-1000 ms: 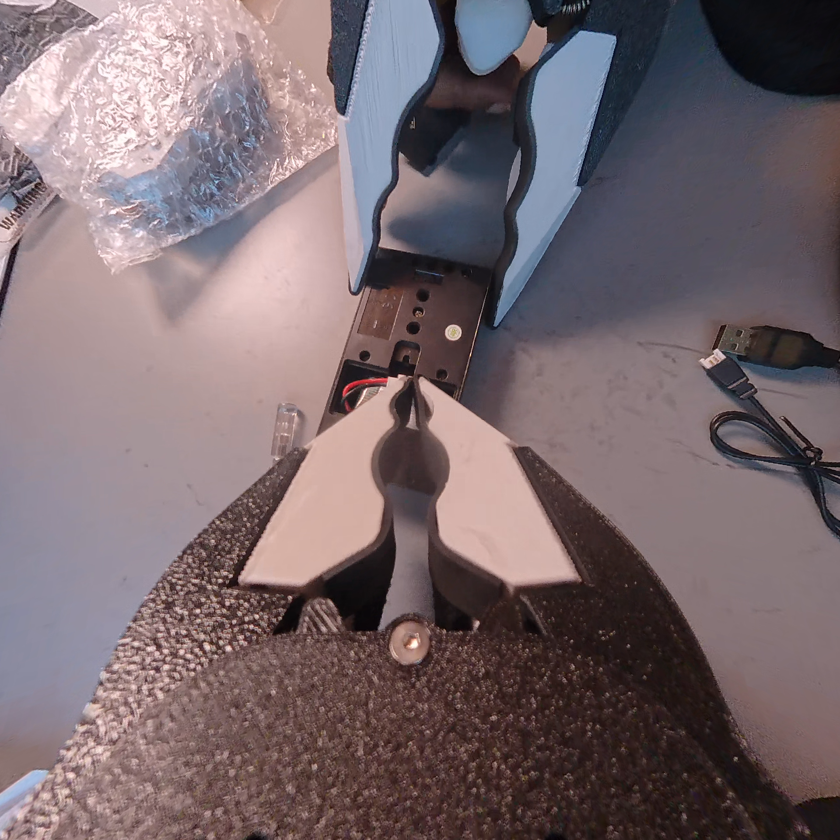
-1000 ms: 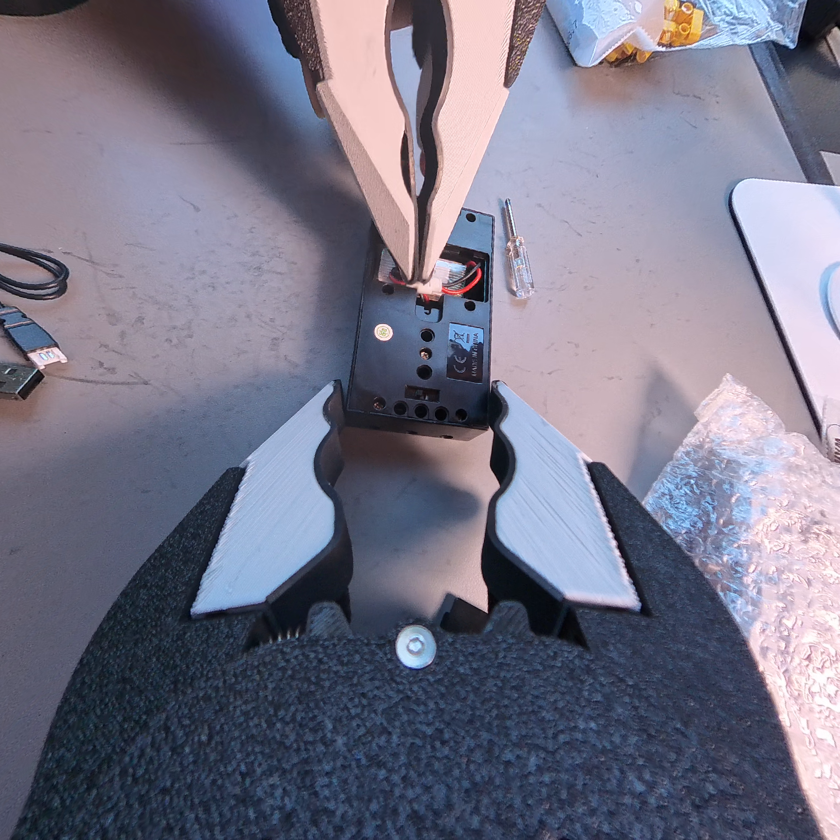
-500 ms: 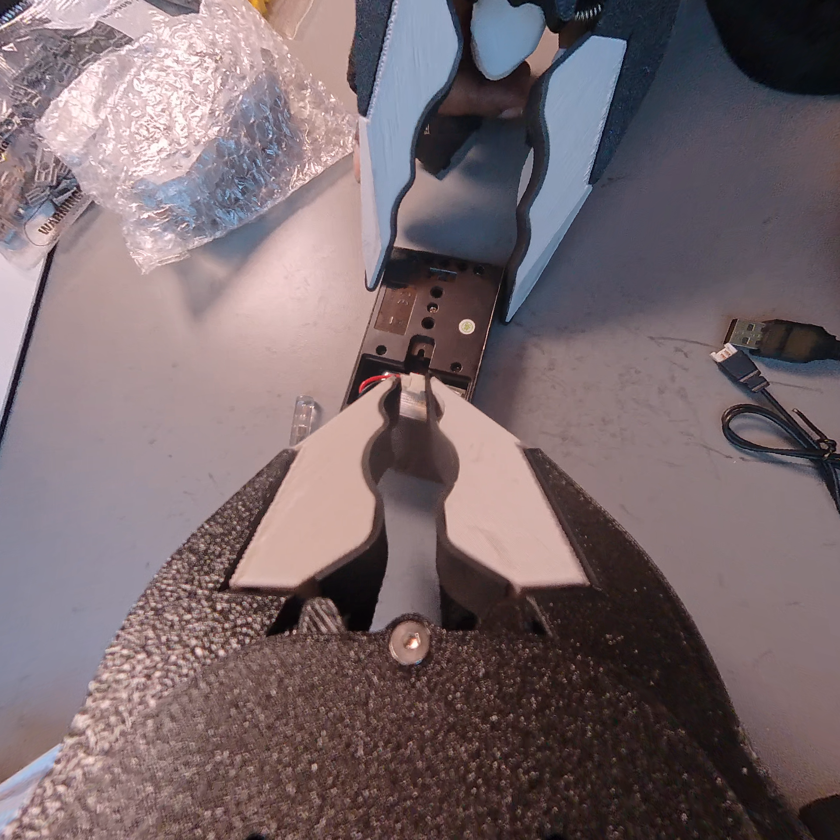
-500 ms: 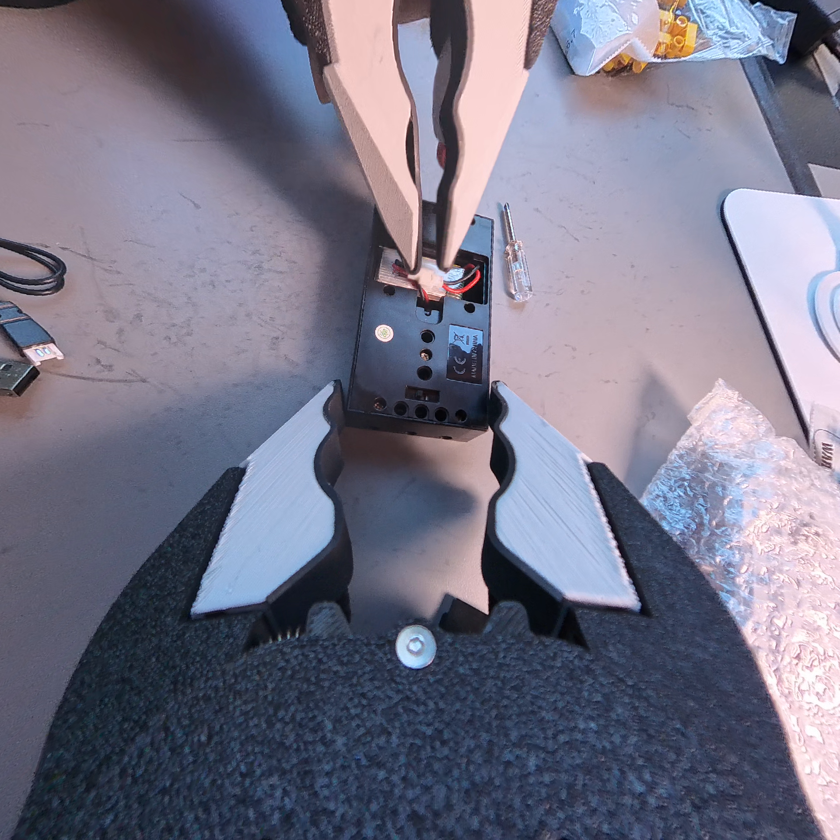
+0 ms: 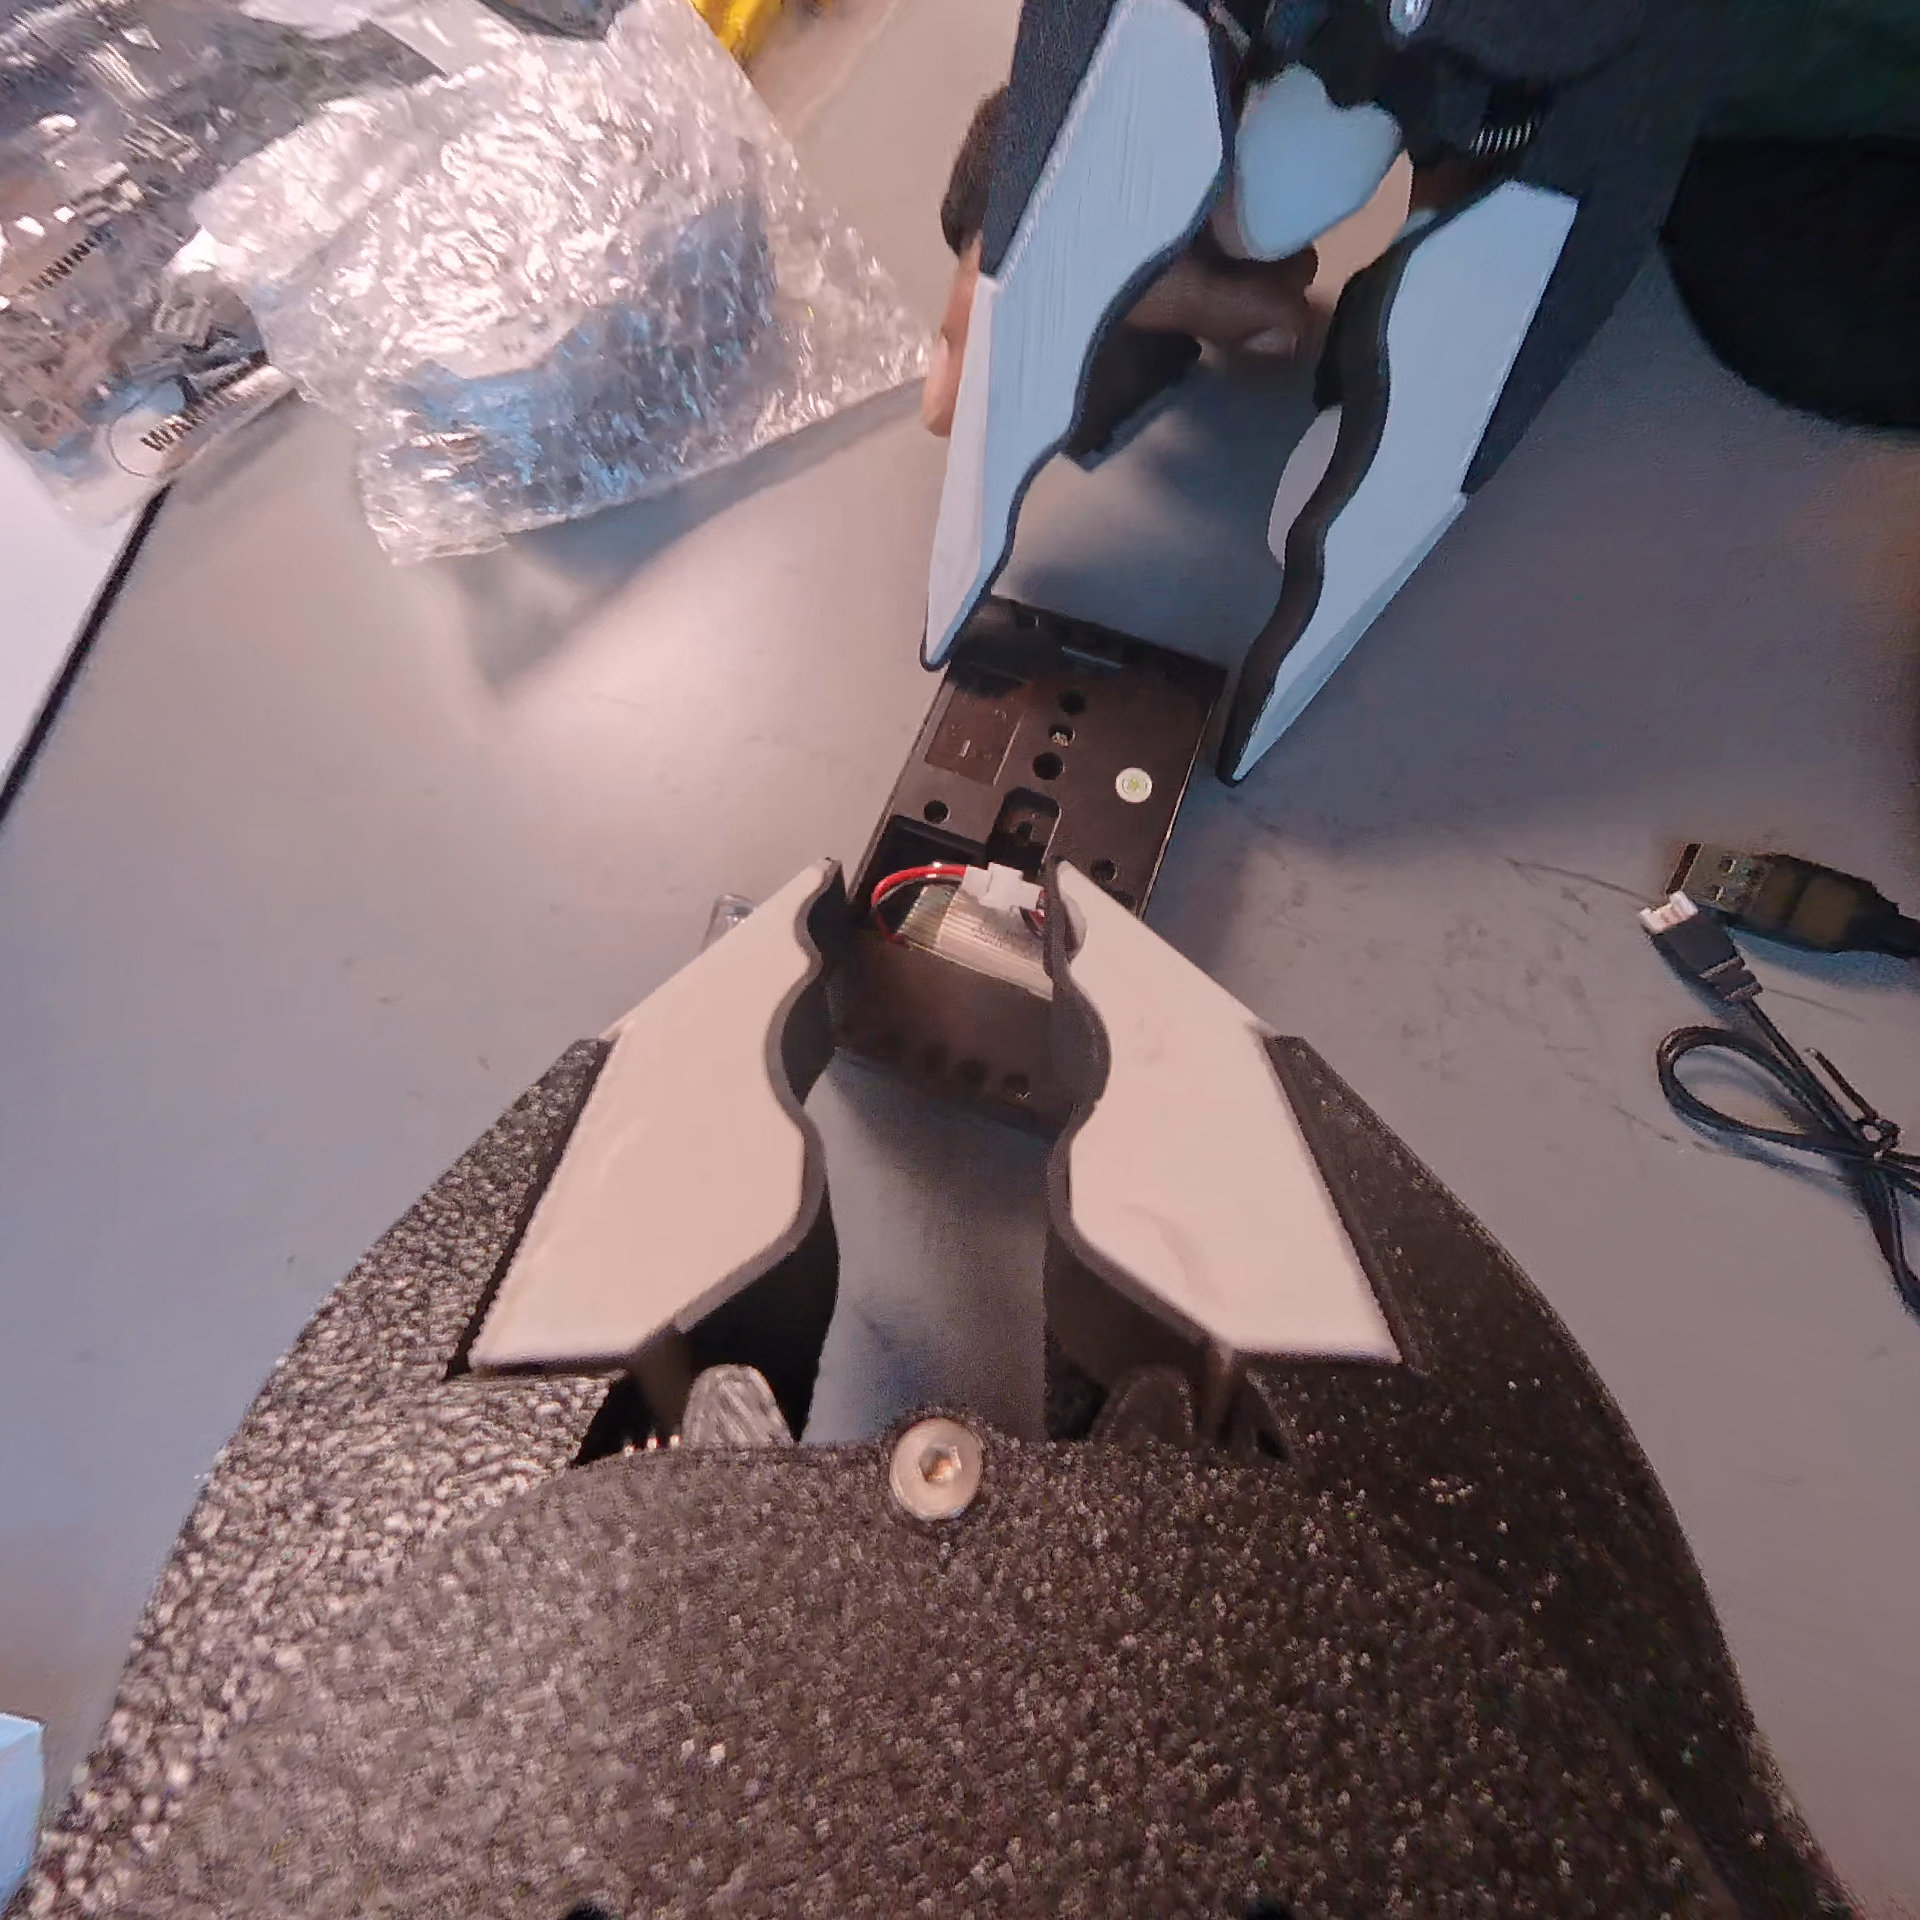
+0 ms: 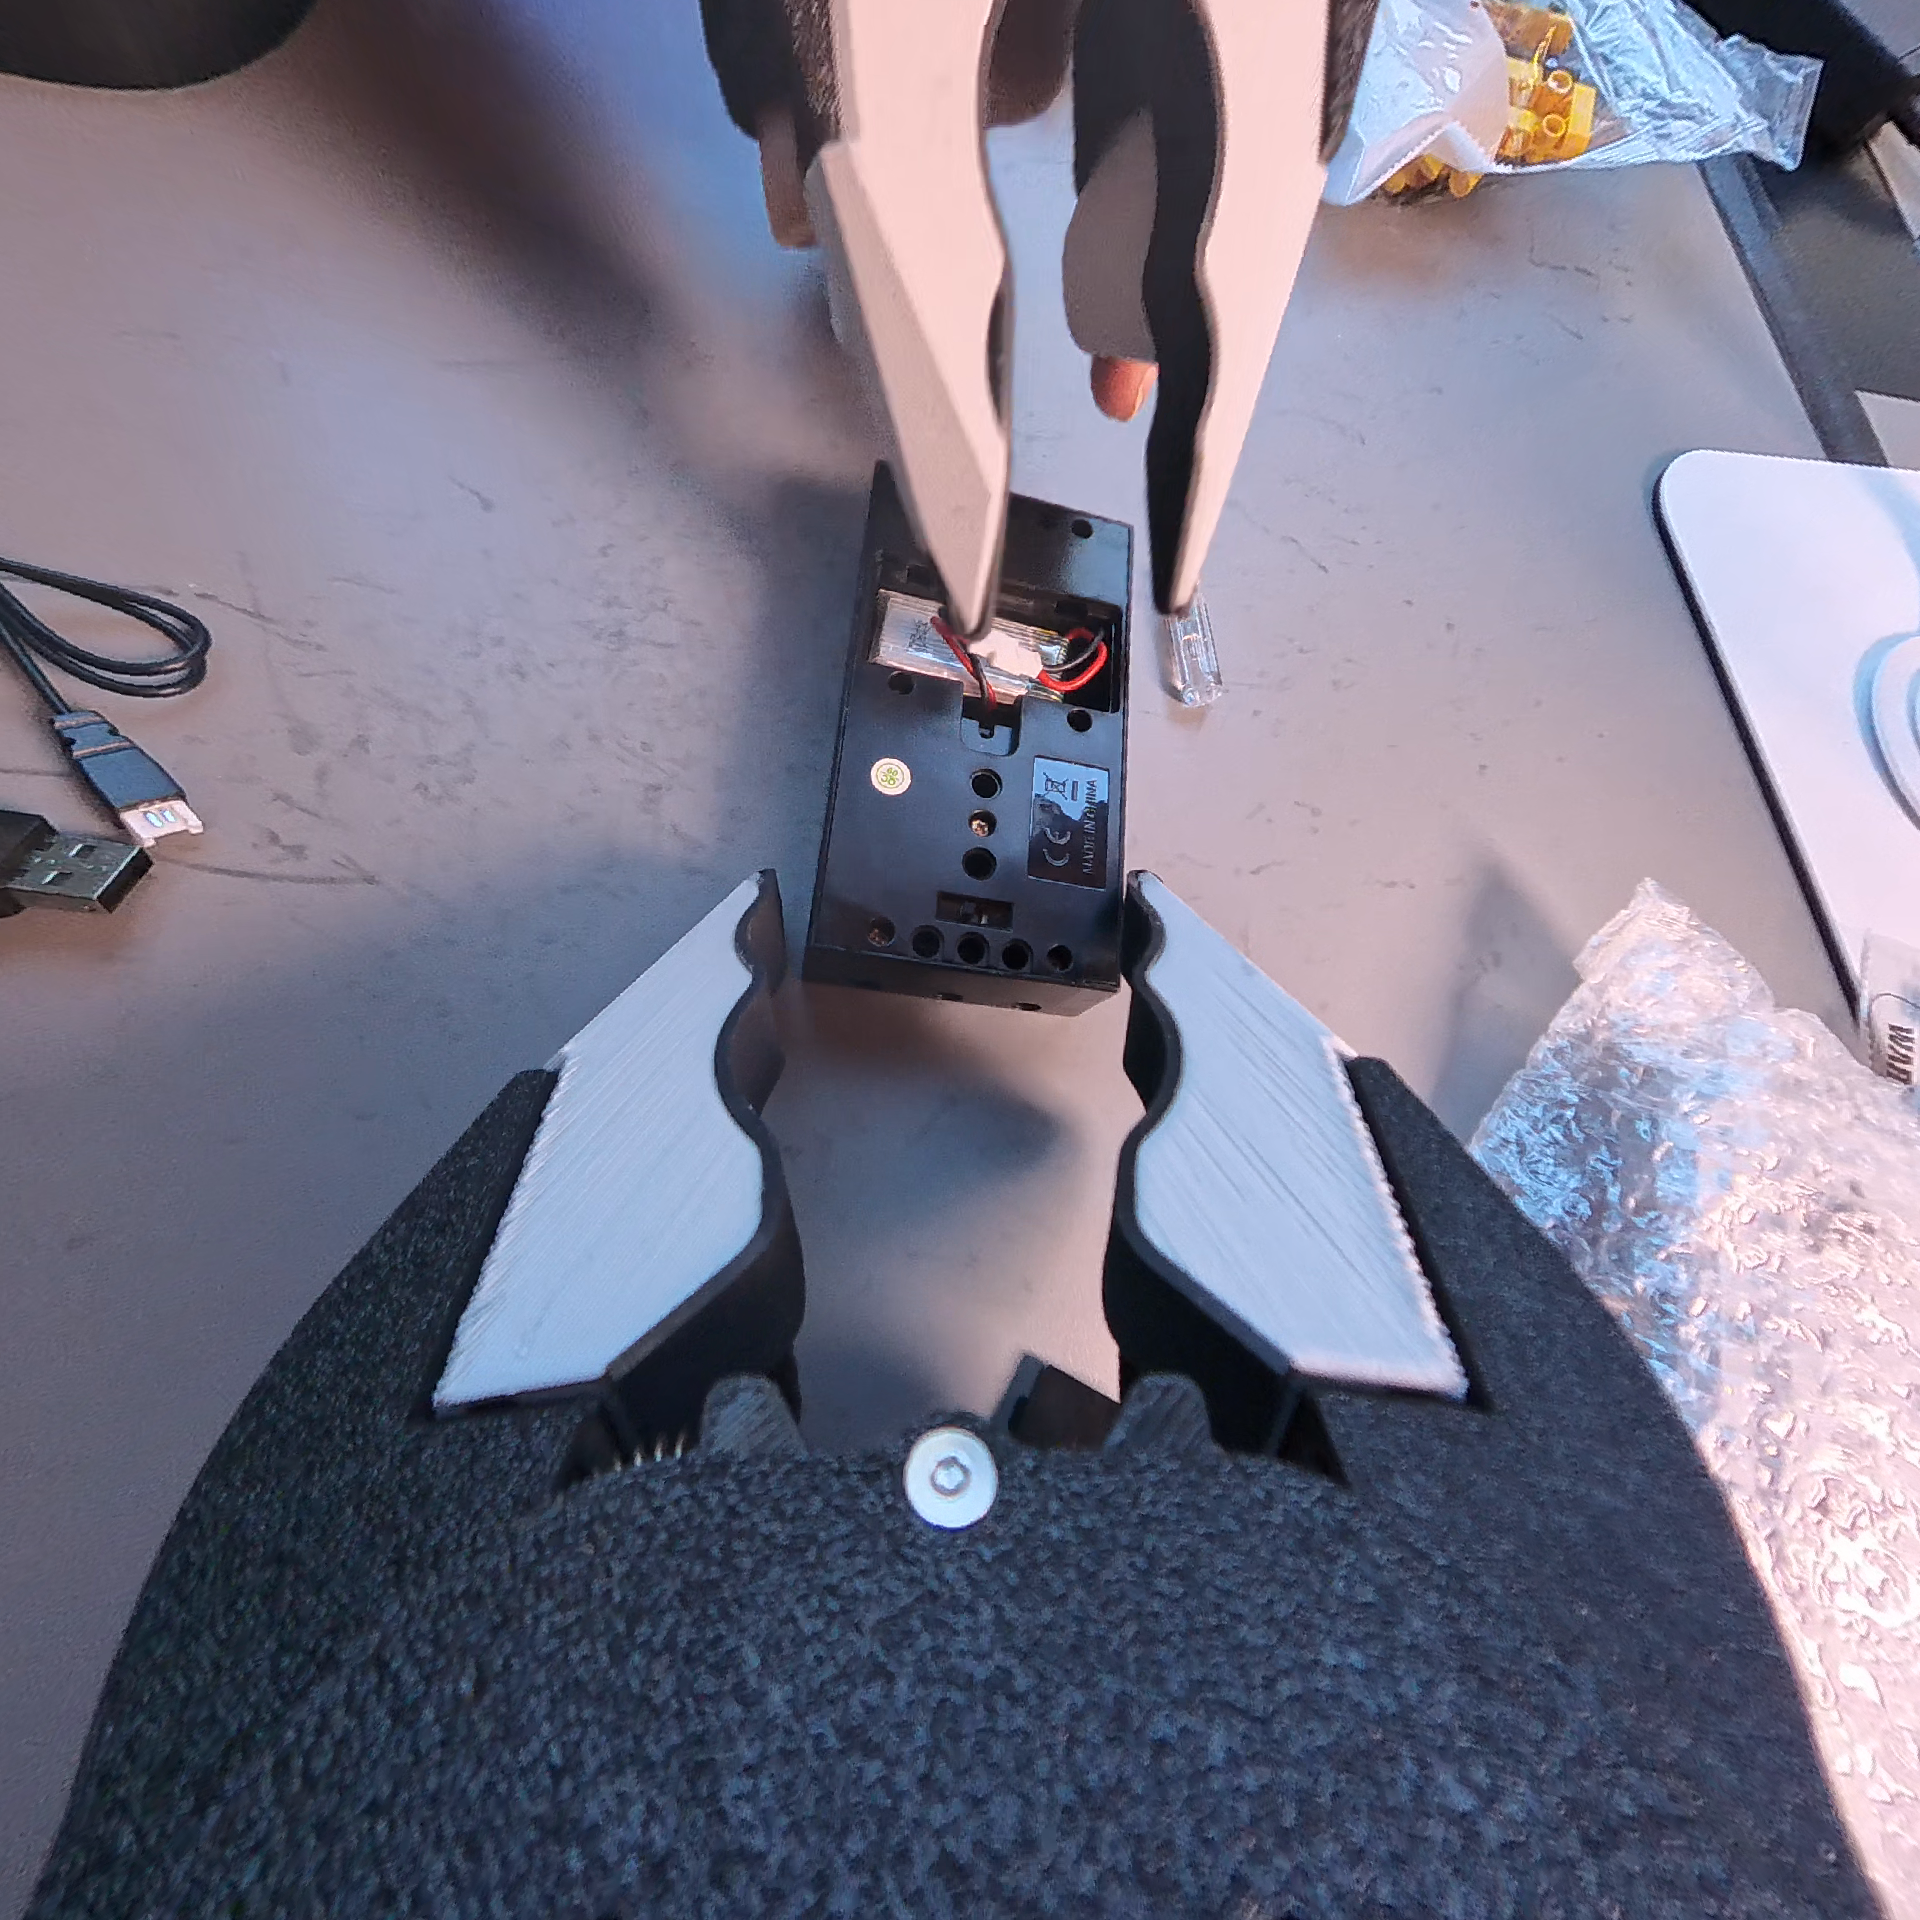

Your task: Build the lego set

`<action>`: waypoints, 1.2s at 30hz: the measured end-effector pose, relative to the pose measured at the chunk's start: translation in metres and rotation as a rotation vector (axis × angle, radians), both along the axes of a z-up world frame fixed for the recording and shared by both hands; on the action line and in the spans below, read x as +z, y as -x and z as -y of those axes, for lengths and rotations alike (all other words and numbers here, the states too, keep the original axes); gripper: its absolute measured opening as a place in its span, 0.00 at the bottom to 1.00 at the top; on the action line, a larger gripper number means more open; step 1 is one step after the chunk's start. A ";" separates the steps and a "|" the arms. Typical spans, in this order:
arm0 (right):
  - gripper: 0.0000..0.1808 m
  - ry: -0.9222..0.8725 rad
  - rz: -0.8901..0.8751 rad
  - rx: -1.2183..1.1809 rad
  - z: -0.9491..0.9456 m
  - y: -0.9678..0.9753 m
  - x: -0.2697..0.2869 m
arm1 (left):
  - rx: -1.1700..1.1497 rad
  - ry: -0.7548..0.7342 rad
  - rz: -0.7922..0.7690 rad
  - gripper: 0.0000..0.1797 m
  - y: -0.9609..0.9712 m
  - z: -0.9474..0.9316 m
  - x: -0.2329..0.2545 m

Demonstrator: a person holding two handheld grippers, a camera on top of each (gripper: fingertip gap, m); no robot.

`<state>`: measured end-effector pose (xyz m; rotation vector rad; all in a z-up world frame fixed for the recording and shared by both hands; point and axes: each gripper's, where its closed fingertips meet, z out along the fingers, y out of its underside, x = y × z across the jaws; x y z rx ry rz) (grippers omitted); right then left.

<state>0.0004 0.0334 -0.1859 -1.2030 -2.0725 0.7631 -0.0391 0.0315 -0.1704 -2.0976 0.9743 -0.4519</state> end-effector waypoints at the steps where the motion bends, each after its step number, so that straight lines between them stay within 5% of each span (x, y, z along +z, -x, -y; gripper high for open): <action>1: 0.35 -0.001 0.000 0.000 0.000 0.000 0.000 | -0.009 0.014 -0.028 0.22 0.000 0.002 -0.006; 14: 0.33 -0.029 0.033 0.065 0.003 -0.009 -0.004 | -0.028 0.050 -0.061 0.25 -0.007 0.013 -0.010; 28: 0.41 0.082 -0.025 0.119 0.013 -0.016 0.020 | -0.040 0.060 0.086 0.46 0.003 0.041 -0.004; 36: 0.35 0.077 -0.177 -0.058 -0.033 -0.023 0.071 | -0.098 -0.033 -0.121 0.35 0.000 0.040 -0.027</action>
